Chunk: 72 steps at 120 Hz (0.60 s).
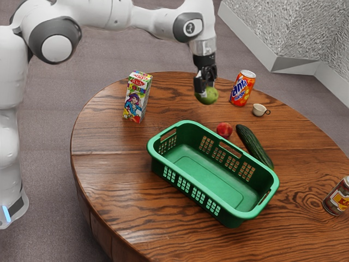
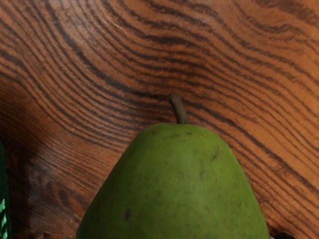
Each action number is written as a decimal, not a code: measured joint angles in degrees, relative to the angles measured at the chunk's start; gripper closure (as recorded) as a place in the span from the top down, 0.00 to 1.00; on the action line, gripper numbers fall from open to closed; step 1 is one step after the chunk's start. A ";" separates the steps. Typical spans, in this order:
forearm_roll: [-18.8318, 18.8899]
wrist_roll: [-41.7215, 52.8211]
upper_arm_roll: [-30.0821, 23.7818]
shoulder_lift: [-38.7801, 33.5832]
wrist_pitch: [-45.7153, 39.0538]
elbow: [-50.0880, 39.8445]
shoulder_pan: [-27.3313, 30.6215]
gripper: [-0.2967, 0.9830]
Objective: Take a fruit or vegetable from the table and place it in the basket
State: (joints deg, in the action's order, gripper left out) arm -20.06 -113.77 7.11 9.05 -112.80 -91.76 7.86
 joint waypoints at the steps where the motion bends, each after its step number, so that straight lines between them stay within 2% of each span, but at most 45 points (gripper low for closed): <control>1: 0.16 -0.03 0.00 -0.38 0.16 0.00 -0.12 0.42; 13: 0.82 -0.51 -0.30 -4.18 1.96 -1.09 -2.29 0.43; 32: -1.66 -2.38 -2.95 -10.29 3.49 -6.89 -7.11 0.42; 51: -4.03 -4.52 -5.92 -10.49 3.99 -7.36 -11.56 0.42; 72: -5.26 -6.37 -6.52 -10.29 4.16 -7.38 -16.75 0.42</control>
State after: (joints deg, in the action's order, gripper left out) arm -25.32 -120.14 0.59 -1.24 -108.64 -99.15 -8.89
